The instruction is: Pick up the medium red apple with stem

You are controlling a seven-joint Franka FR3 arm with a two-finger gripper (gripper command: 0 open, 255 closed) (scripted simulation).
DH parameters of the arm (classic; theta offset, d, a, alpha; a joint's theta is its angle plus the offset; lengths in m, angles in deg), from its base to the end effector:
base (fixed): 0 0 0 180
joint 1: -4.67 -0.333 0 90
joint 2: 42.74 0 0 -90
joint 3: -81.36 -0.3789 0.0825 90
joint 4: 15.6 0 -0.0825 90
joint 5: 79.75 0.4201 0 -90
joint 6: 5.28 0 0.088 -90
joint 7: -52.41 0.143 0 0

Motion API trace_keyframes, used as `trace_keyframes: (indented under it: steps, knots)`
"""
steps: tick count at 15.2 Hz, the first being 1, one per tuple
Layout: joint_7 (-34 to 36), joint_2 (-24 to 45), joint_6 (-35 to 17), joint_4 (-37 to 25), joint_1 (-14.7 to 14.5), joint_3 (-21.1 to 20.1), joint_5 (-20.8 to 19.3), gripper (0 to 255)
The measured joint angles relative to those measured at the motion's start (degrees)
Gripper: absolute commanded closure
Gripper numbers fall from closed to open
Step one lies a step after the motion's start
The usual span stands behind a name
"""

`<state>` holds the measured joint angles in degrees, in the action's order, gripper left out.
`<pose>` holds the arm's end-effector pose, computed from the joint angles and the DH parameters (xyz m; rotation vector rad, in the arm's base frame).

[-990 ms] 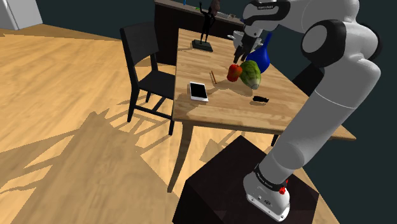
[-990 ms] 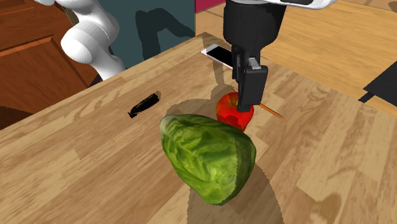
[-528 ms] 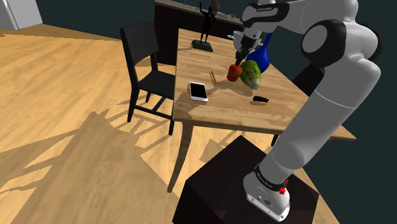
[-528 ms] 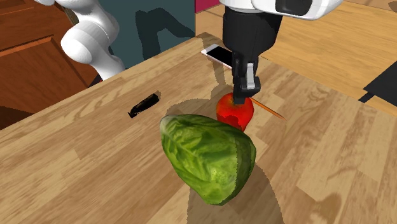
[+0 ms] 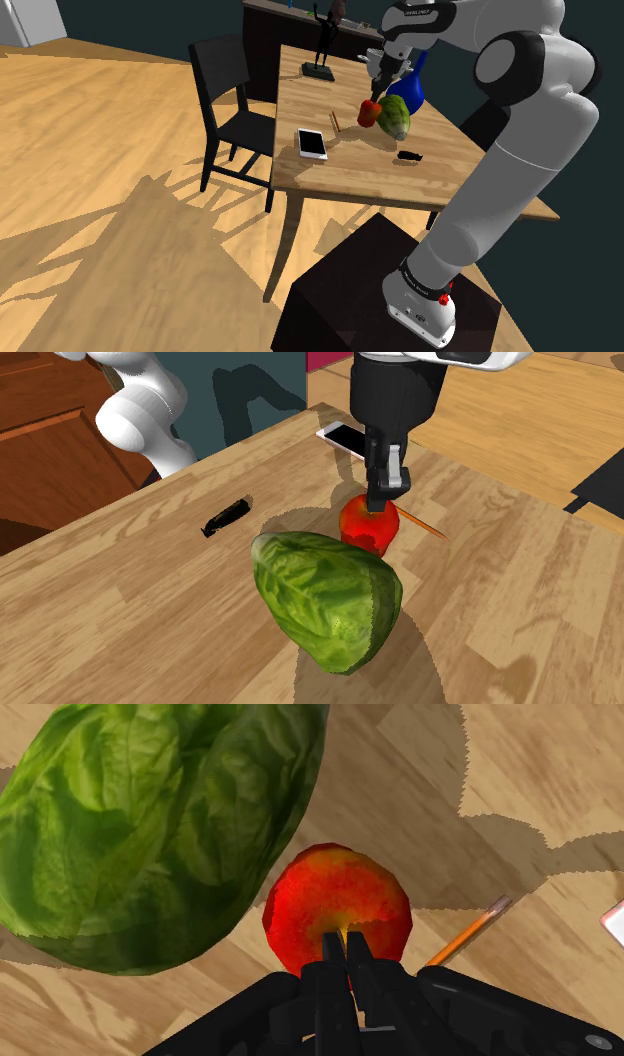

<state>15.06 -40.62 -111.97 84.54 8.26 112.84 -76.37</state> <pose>0.5156 -0.3482 0.5676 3.1198 0.0410 0.1393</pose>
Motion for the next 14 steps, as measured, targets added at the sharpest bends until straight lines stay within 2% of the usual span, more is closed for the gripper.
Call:
trace_keyframes:
  steps: [14]
  knots:
    - [-0.22, 1.64, 10.63, -12.01, 0.52, 0.35, 0.82, 255]
